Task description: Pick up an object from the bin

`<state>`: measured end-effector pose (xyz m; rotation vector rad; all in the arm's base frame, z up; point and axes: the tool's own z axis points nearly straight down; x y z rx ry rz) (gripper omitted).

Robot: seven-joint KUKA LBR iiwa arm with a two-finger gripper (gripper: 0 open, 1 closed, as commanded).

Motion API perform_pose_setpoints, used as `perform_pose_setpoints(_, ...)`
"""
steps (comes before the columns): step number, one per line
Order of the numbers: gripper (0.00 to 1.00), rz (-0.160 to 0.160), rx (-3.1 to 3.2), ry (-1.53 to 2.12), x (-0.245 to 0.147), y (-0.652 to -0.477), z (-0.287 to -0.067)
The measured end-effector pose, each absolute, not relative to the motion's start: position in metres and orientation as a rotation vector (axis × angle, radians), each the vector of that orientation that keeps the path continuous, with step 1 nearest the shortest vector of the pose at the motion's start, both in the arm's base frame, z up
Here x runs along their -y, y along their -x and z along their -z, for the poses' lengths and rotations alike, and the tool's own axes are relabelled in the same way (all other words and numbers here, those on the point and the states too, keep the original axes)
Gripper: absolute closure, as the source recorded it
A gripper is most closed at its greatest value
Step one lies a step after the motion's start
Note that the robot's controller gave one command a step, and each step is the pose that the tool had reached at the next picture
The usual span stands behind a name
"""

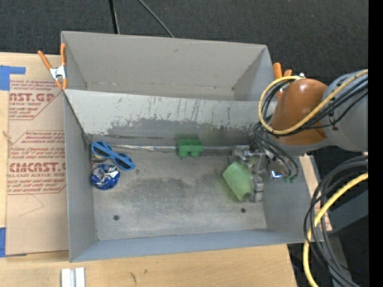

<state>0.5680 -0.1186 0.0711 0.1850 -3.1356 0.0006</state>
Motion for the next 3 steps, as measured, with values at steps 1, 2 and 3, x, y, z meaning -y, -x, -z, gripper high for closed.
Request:
perform_pose_setpoints(1, 1.00, 0.000, 3.138, -0.188, 0.117, -0.569, -0.073)
perform_pose_setpoints(2, 1.00, -0.005, 3.142, -0.252, 0.114, -0.570, -0.194)
perform_pose_setpoints(3, 1.00, -0.004, 2.965, -1.065, 0.076, -0.581, -0.289)
